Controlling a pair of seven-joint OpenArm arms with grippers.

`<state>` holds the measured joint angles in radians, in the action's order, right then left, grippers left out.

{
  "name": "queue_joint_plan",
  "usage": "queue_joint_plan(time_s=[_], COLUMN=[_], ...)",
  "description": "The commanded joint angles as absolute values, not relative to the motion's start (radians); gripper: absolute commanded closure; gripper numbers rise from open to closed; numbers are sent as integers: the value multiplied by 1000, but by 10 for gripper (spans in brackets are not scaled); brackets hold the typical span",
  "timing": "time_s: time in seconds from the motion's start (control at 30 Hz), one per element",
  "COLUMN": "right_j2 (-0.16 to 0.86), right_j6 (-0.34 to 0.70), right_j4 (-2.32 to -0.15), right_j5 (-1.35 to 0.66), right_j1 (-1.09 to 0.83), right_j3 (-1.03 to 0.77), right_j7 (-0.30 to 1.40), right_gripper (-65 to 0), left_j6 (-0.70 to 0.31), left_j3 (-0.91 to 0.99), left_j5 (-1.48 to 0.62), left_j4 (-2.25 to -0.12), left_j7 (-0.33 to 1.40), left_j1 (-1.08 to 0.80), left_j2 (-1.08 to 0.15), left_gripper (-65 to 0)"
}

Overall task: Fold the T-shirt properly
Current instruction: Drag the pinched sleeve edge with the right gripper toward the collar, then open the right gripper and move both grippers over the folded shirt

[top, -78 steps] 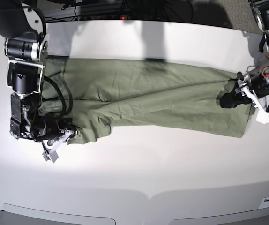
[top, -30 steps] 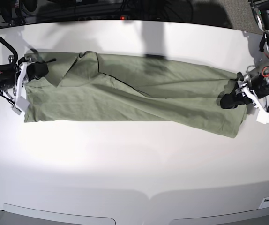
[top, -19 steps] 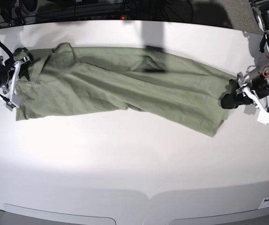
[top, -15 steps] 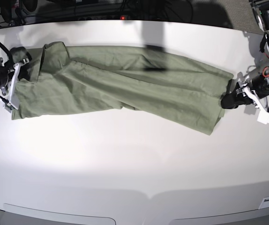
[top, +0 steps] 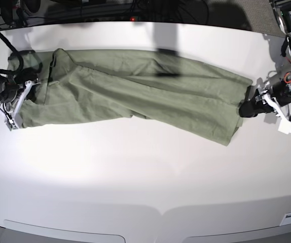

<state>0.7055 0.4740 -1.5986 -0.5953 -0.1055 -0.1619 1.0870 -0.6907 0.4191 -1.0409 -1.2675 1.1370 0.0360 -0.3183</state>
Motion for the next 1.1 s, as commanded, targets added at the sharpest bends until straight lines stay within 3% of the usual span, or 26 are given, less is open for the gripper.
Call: queue_joint_plan(time_s=[0.0,0.23,0.47,0.63,0.77,0.87,0.93,1.07], right_j2=[721,617,511,484,476,477,477,477], right_j6=[450,217,202,127,125,125,124,123], right_j4=[-1611,-1611,-1611,-1611,-1611,-1611,-1611,-1612], right_j5=[-570,-310,-252,-149,-131,-126,-90,20], right_j1=[-95,-95,-95,-95,-96,-96,-95,-94], right_j3=[-172,-172,-172,-186,-212,-218,-218,-218], right_j7=[1065,960,933,928,960,963,949,885], right_gripper=[0,0,0,0,0,-203,-288,-317], left_j6=[-698,-698,-698,-698,-698,-698,-698,-698], left_j3=[424,424,424,424,424,424,424,424], left_j5=[-1067,-1067,-1067,-1067,-1067,-1066,-1066,-1065], left_j4=[-1285,-1285,-1285,-1285,-1285,-1285,-1285,-1286], left_j7=[1125,1126,1126,1126,1131,1078,1021,973], left_j1=[52,52,52,52,52,50,51,54], left_j2=[-335,-335,-335,-335,-333,-333,-332,-332], left_gripper=[-131,-131,-131,-131,-131,-131,-131,-131])
